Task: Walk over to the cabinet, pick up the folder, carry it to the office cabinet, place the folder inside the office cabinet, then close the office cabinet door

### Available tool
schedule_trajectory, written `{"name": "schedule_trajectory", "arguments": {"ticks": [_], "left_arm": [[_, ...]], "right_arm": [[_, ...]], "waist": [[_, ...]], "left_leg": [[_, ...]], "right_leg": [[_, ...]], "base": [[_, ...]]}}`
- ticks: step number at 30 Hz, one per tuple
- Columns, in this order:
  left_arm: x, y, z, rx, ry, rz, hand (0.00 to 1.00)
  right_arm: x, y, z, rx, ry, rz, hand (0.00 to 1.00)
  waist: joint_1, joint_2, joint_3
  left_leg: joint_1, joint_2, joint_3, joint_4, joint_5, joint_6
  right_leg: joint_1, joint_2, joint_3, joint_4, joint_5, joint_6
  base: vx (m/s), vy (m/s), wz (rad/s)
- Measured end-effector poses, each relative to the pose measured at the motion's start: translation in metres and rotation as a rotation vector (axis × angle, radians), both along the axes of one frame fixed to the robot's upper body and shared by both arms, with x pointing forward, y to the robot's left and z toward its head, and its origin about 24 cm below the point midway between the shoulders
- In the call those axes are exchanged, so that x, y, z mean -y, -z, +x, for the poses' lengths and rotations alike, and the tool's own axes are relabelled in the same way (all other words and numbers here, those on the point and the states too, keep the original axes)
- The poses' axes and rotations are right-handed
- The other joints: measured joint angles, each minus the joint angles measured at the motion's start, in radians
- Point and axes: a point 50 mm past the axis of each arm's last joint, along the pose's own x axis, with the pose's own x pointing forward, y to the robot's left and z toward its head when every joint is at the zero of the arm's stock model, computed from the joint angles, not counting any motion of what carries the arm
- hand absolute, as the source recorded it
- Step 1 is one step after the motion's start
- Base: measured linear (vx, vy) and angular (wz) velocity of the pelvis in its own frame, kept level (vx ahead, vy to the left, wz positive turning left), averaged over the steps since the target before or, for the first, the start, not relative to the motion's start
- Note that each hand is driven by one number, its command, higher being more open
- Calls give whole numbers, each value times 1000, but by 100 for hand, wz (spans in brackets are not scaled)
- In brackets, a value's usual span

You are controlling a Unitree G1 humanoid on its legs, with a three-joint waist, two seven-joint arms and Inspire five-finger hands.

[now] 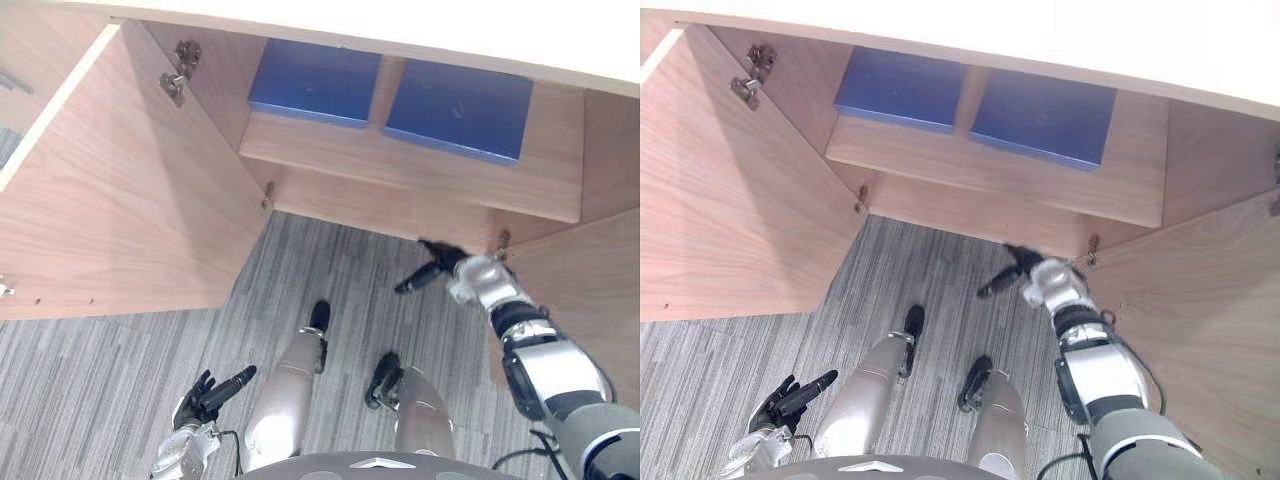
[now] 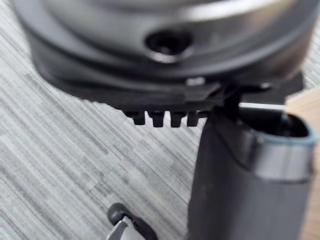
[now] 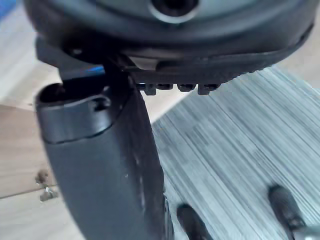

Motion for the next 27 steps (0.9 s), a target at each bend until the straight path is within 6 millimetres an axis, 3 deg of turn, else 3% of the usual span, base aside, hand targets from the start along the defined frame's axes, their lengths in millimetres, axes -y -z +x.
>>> {"name": "schedule_trajectory", "arguments": {"ticks": [7,11,14,16,20,23,27], "left_arm": [[8,1,2,1,22,-13,100],[15,4,0,-24,57,-11,100],[20,7,-2,-48,66,-13,100],[21,9,-5,-65,67,-16,100],[20,15,-18,-157,106,36,100],[19,17,-21,-183,87,53,100],[18,18,-27,-223,78,93,100]], "right_arm": [[-6,19,-15,-32,-6,20,100],[-29,51,-40,-95,-61,47,100],[-53,75,-64,-154,-81,123,100],[-58,85,-79,-175,-54,177,100],[-43,96,-104,-111,166,280,100],[-30,92,-111,5,387,358,100],[-18,107,-148,34,668,420,100]], "waist": [[-21,3,-21],[-30,-7,-68],[-52,-28,-113],[-64,-39,-142],[-113,-45,-220],[-150,-43,-232],[-178,-52,-251]], "left_leg": [[98,25,8,-38,-5,-6],[157,67,28,-57,-16,-23],[204,103,74,-77,-22,-31],[245,117,103,-110,-22,-32],[341,119,168,-235,13,-31],[395,116,202,-293,32,-29],[492,109,263,-349,32,-30]], "right_leg": [[111,33,-3,-82,22,-1],[188,82,6,-180,64,-3],[231,115,38,-249,99,0],[261,129,64,-301,124,1],[317,147,127,-438,193,10],[356,154,168,-513,240,10],[420,154,240,-565,267,17]], "base": [[32,-15,-9],[31,-21,-27],[47,-8,-47],[23,-2,-57],[34,10,-44],[41,17,-49],[54,27,-48]]}}
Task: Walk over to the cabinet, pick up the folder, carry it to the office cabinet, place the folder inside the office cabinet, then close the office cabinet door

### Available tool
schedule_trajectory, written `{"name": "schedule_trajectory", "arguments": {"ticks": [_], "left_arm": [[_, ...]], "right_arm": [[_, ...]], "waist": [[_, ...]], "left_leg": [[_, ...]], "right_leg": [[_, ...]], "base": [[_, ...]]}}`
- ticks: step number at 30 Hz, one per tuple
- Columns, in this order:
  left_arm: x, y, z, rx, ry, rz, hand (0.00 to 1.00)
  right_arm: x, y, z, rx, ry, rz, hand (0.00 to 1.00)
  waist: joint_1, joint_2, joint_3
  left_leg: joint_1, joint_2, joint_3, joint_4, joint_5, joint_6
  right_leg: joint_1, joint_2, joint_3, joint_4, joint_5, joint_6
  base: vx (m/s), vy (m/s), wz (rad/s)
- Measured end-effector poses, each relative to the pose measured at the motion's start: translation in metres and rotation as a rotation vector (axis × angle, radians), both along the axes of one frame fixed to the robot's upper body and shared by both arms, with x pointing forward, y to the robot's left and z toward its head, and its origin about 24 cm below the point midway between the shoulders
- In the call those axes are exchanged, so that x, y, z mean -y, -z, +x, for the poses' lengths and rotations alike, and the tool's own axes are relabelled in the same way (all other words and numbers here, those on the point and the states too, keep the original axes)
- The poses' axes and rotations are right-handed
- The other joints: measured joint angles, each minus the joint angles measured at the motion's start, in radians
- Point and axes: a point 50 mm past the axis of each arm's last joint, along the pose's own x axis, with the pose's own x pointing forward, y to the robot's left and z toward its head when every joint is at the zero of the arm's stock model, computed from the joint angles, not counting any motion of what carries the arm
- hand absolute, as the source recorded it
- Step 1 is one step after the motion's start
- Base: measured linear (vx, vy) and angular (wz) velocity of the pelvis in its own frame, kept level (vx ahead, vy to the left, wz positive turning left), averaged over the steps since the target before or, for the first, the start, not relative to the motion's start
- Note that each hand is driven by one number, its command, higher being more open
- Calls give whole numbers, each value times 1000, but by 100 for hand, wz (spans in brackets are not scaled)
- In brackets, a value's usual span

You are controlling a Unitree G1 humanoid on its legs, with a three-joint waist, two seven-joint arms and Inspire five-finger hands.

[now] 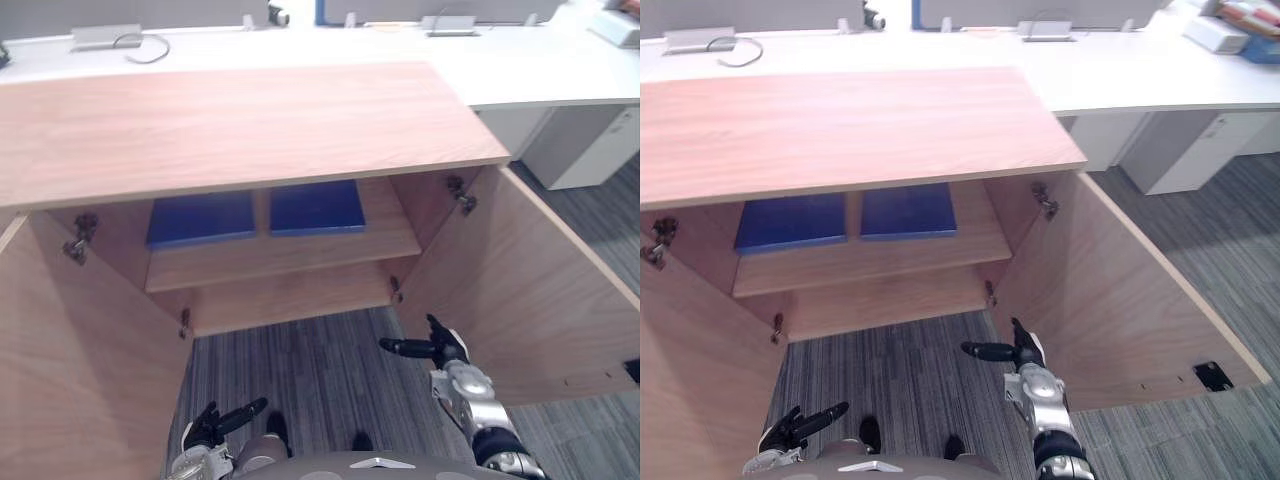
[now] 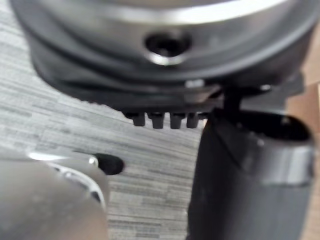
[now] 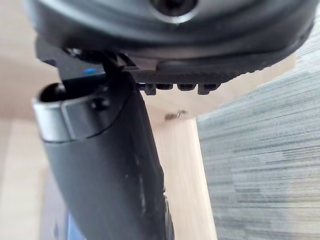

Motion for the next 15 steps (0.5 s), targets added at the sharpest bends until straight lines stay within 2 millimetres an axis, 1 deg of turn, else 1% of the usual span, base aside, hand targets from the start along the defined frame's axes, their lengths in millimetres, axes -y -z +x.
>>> {"name": "schedule_trajectory", "arguments": {"ticks": [2,4,6,7,9,10,12,14,15], "left_arm": [[3,1,-2,-9,-5,3,100],[7,2,-2,-18,17,8,100],[13,3,-4,-31,26,4,100],[14,4,-4,-37,26,3,100],[18,6,-5,-54,31,5,100],[18,6,-6,-61,29,5,100],[19,8,-10,-78,20,2,100],[20,9,-11,-86,21,-3,100],[21,9,-13,-93,23,-8,100]], "right_arm": [[2,15,-31,-65,146,38,100],[4,26,-54,-133,235,49,100],[7,43,-92,-266,349,55,100],[7,47,-102,-304,382,63,100],[5,60,-144,-434,565,133,100],[4,62,-153,-458,612,152,100],[-2,68,-183,-528,772,228,100],[-7,69,-196,-547,843,262,100],[-10,69,-199,-546,883,287,100]], "waist": [[-10,-1,-20],[-16,0,-23],[-35,5,-34],[-36,7,-35],[-36,13,-38],[-35,15,-37],[-41,24,-36],[-46,29,-37],[-54,29,-36]], "left_leg": [[35,-4,37,-28,0,0],[62,-9,52,-45,0,0],[96,-23,65,-88,11,3],[105,-31,68,-99,14,3],[144,-39,75,-138,25,6],[154,-42,79,-145,28,8],[197,-53,90,-168,30,8],[218,-55,94,-178,30,7],[226,-54,96,-190,29,3]], "right_leg": [[13,-1,37,-22,13,4],[25,-3,55,-26,15,6],[35,-4,66,-40,18,11],[39,-5,69,-42,19,12],[61,-9,82,-58,24,14],[67,-10,86,-57,25,15],[100,-13,94,-66,25,16],[116,-15,96,-72,25,16],[120,-16,96,-72,25,16]], "base": [[14,32,-53],[-11,38,-36],[-22,28,-19],[-5,35,-14],[1,45,-13],[8,38,-14],[2,53,-15],[-7,22,-8],[-24,16,-6]]}}
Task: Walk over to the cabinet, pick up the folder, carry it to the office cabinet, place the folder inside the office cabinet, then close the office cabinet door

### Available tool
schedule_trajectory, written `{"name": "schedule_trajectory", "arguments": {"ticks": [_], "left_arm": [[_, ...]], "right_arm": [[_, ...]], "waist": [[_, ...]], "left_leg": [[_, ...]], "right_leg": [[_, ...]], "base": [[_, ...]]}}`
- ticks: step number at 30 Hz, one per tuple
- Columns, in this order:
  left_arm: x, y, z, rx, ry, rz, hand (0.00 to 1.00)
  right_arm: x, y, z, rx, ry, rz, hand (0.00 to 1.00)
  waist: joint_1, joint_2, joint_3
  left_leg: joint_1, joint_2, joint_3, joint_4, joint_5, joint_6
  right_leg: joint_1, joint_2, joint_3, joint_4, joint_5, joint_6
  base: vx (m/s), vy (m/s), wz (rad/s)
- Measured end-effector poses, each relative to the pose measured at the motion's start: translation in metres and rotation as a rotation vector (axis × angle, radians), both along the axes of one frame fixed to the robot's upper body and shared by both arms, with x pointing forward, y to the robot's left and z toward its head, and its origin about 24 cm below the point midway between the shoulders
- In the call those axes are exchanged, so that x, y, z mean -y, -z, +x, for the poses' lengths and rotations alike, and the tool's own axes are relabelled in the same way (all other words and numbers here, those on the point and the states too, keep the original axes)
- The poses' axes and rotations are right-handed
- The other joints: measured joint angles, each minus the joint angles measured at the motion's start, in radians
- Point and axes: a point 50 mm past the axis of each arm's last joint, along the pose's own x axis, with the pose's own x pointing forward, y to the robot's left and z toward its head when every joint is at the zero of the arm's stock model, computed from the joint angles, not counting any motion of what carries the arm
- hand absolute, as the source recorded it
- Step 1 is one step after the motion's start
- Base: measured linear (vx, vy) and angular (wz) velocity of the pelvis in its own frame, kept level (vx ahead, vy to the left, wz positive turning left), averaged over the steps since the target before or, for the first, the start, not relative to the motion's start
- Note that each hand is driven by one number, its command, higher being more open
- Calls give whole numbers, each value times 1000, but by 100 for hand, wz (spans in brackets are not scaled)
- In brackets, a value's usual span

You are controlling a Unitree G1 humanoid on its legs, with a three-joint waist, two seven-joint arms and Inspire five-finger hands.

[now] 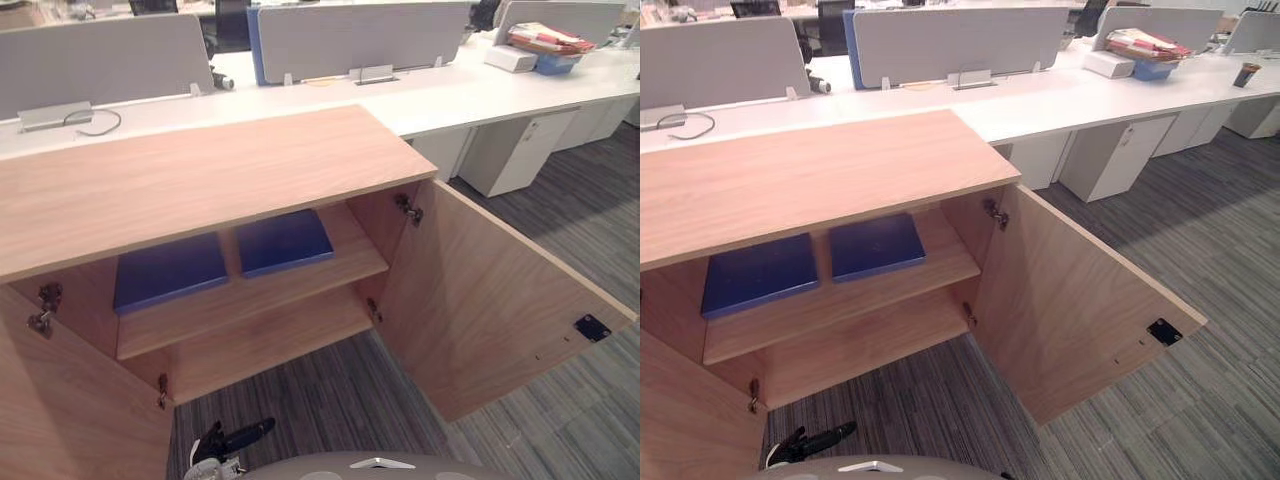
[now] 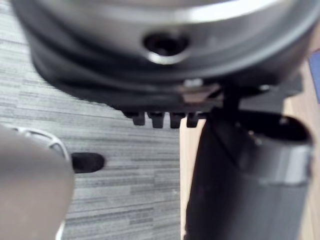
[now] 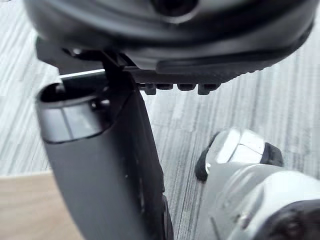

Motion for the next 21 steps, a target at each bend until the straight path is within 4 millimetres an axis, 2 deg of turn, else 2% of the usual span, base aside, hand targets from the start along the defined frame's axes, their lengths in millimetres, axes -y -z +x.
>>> {"name": "schedule_trajectory", "arguments": {"ticks": [3,6,7,8,9,10,13,15,18,21], "left_arm": [[4,2,-2,-14,18,-13,100],[6,2,-2,-9,-5,-23,100],[4,1,-2,3,-35,-22,100],[6,1,-2,14,-57,-26,100],[7,1,-1,16,-65,-31,100],[6,1,0,20,-74,-30,100],[5,0,1,37,-98,-31,100],[4,0,-1,40,-131,-33,100],[7,0,0,40,-129,-40,100],[10,0,4,50,-135,-50,100]], "right_arm": [[1,0,-1,14,35,-2,100],[1,0,5,44,26,-6,100],[2,-1,12,62,11,-13,100],[3,-1,18,77,-1,-18,100],[3,-1,24,91,-8,-19,100],[3,-1,26,94,-16,-20,100],[4,-2,30,105,-42,-28,100],[3,-3,43,136,-86,-34,100],[5,-5,55,171,-114,-46,100],[8,-8,68,202,-148,-61,100]], "waist": [[-8,5,2],[0,4,6],[8,7,4],[12,19,5],[11,22,7],[11,23,11],[23,32,21],[20,39,25],[22,48,37],[31,62,57]], "left_leg": [[8,-4,12,-5,-2,-1],[-22,0,-3,96,-72,-17],[-73,-24,-119,194,-130,-14],[-122,-47,-242,280,-177,5],[-139,-54,-282,312,-190,13],[-154,-54,-306,348,-210,6],[-160,-24,-247,395,-271,20],[-151,-5,-171,409,-303,26],[-121,13,-74,409,-325,35],[-106,20,-1,412,-326,37]], "right_leg": [[0,-3,11,0,-4,-6],[-6,-4,57,6,-8,-11],[-25,-4,90,13,-8,-12],[-47,11,118,19,-4,-11],[-52,16,129,18,-1,-9],[-55,20,137,18,-1,-8],[-66,44,193,23,0,-7],[-92,61,262,42,1,-5],[-116,83,333,71,8,7],[-173,109,353,113,26,18]], "base": [[-32,18,-14],[-9,19,-38],[1,78,-69],[0,74,-66],[20,78,-45],[41,36,-30],[52,55,-66],[57,74,-98],[89,98,-99],[73,104,-117]]}}
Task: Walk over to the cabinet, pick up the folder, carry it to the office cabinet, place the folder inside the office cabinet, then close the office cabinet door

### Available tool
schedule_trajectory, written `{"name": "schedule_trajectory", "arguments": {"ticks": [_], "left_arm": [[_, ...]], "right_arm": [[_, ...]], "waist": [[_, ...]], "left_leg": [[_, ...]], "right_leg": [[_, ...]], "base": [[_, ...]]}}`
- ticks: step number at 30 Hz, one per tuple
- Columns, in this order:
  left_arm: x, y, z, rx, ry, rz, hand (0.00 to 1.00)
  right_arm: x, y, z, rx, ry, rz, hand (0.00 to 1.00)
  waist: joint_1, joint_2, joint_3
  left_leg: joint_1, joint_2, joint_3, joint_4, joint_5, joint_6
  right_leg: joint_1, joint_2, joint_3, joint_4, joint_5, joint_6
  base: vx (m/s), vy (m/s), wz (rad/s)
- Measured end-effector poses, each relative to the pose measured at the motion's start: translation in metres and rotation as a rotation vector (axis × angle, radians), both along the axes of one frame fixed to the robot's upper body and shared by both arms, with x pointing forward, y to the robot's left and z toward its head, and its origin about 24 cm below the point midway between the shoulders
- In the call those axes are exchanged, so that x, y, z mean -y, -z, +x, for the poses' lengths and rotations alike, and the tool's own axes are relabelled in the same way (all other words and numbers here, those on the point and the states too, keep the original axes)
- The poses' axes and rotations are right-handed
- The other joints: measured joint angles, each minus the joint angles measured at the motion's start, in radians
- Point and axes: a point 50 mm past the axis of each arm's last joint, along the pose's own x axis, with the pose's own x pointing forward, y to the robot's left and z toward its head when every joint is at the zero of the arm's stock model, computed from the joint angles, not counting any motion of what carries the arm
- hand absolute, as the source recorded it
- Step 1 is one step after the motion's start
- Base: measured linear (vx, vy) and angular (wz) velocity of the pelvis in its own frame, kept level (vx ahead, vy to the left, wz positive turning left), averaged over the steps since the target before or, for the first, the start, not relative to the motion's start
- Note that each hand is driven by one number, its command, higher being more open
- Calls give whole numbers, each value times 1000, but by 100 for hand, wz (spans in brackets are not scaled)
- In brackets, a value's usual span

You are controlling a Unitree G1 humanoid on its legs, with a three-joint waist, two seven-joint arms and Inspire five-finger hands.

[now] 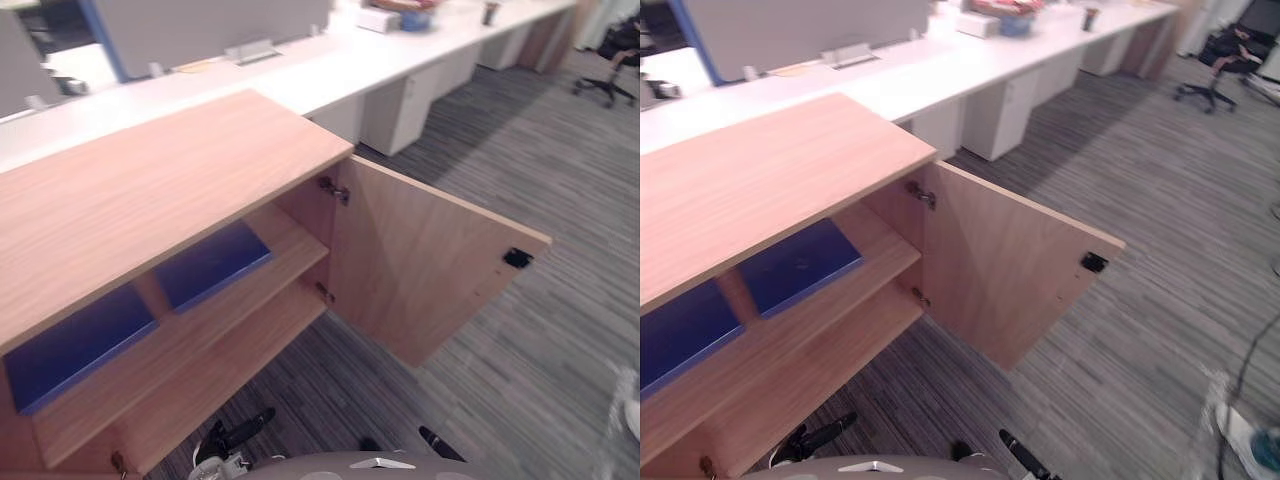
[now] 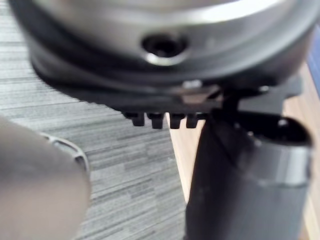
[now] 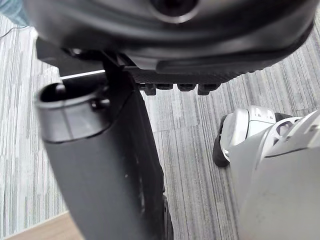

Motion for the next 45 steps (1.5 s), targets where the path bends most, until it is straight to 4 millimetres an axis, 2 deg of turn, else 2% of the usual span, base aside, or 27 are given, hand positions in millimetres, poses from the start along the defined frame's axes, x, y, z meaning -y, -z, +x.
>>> {"name": "schedule_trajectory", "arguments": {"ticks": [1,2,3,4,6,7,8,10,11,12,14,15,17,18,20,21,24,27,29,34,36,37,39,41,42,43,45], "left_arm": [[2,0,1,3,-2,-4,100],[4,0,2,8,-7,-10,100],[7,0,3,14,-10,-18,100],[9,-1,7,32,-10,-17,100],[8,-1,5,30,-10,-13,100],[7,-1,4,29,-12,-10,100],[4,0,1,21,-11,-3,100],[-1,0,-5,5,-8,9,100],[-4,1,-9,-11,4,15,100],[-1,2,-13,-32,26,10,100],[1,4,-20,-53,31,5,100],[-2,4,-21,-55,31,11,100],[-8,3,-22,-59,29,28,100],[-14,2,-24,-66,15,45,100],[-20,2,-31,-84,-16,55,100],[-21,2,-32,-91,-23,55,100],[-18,3,-32,-91,-26,49,100],[-17,3,-31,-91,-17,46,100],[-16,3,-31,-91,-1,46,100],[-16,3,-32,-99,39,54,100],[-21,2,-36,-110,78,65,100],[-23,2,-37,-113,83,70,100],[-32,0,-40,-128,117,96,100],[-37,-1,-41,-133,144,110,100],[-38,-1,-41,-134,152,112,100],[-37,-1,-40,-135,220,108,100],[-35,-1,-39,-132,251,100,100]], "right_arm": [[1,-1,5,11,-11,-4,100],[3,-3,12,30,-34,-11,100],[7,-5,20,52,-46,-28,100],[9,-7,23,60,-45,-38,100],[11,-7,21,65,-14,-37,100],[15,-8,20,72,4,-47,100],[15,-8,19,70,14,-46,100],[16,-7,15,63,31,-42,100],[15,-5,11,49,39,-34,100],[17,-4,8,34,49,-34,100],[22,-3,6,13,69,-27,100],[21,-2,3,5,86,-18,100],[18,0,-1,-18,107,1,100],[12,2,-5,-37,119,27,100],[6,4,-9,-50,129,48,100],[6,4,-11,-55,146,51,100],[10,4,-9,-46,159,43,100],[12,3,-8,-45,143,33,100],[16,0,-1,-21,123,10,100],[50,-21,42,66,-96,-177,100],[77,-46,71,137,-239,-339,100],[83,-53,79,152,-283,-384,100],[103,-83,110,223,-422,-541,100],[111,-106,137,285,-546,-655,100],[111,-113,145,310,-574,-678,100],[96,-142,184,441,-754,-789,100],[85,-149,195,500,-839,-797,100]], "waist": [[3,9,6],[4,20,14],[13,40,29],[22,40,51],[21,45,54],[24,45,59],[24,45,59],[23,37,59],[24,32,62],[29,46,54],[27,59,45],[21,53,44],[20,37,40],[20,11,44],[19,-14,40],[18,-17,35],[17,-7,31],[17,1,23],[19,6,18],[19,3,17],[18,3,17],[18,2,16],[17,0,15],[18,-4,13],[19,-4,12],[19,-7,8],[21,-6,7]], "left_leg": [[1,7,19,0,-1,2],[2,22,53,3,-3,5],[2,34,88,2,-4,8],[32,36,170,-7,-4,8],[42,42,204,-1,-4,8],[70,49,234,5,-4,8],[91,57,240,14,-4,9],[114,61,226,33,-6,7],[111,57,170,42,-8,6],[102,59,97,23,-11,3],[112,67,31,-57,7,-14],[116,65,12,-117,32,-34],[120,60,2,-182,73,-52],[118,58,-3,-189,88,-54],[121,59,-11,-193,97,-61],[123,57,-12,-205,100,-66],[137,52,-15,-236,103,-70],[144,51,-37,-249,103,-70],[152,48,-46,-263,102,-70],[156,35,-61,-270,102,-69],[156,29,-61,-269,101,-70],[156,28,-62,-269,101,-70],[156,26,-62,-267,101,-70],[156,25,-63,-262,101,-70],[156,25,-63,-259,101,-70],[153,20,-77,-231,101,-71],[152,17,-91,-216,101,-71]], "right_leg": [[-17,10,-11,12,12,-1],[-41,19,-67,26,33,-10],[-71,6,-189,56,17,-31],[-105,-81,-537,145,-25,-83],[-101,-146,-717,199,-44,-110],[-85,-199,-847,242,-66,-128],[-68,-232,-916,271,-83,-131],[-56,-235,-933,285,-105,-124],[-39,-210,-911,264,-107,-116],[-29,-175,-894,213,-97,-103],[-25,-126,-875,137,-68,-93],[-25,-101,-873,88,-45,-97],[-20,-75,-871,14,-2,-108],[-4,-61,-865,-40,27,-114],[26,-44,-861,-108,61,-118],[38,-35,-860,-144,78,-121],[55,-25,-854,-189,105,-125],[61,-24,-860,-190,105,-125],[63,-25,-863,-190,106,-124],[64,-36,-859,-196,111,-111],[63,-40,-852,-196,112,-108],[63,-41,-851,-196,113,-108],[62,-42,-846,-196,114,-110],[62,-43,-840,-196,116,-113],[62,-43,-837,-196,116,-114],[70,-50,-828,-196,117,-114],[78,-55,-829,-196,118,-114]], "base": [[41,75,-122],[28,48,-107],[12,65,-148],[-4,44,-124],[2,3,-84],[37,-86,-83],[57,-122,-82],[110,-213,-59],[118,-297,-64],[76,-250,-59],[41,-213,-42],[23,-160,-21],[1,-79,-9],[-1,-52,-13],[-6,-3,-9],[0,32,-3],[-12,112,-5],[-11,119,7],[-25,144,5],[-38,120,2],[-14,111,-2],[-1,84,-2],[6,79,-4],[15,67,-8],[41,126,-14],[41,138,-9],[30,129,1]]}}
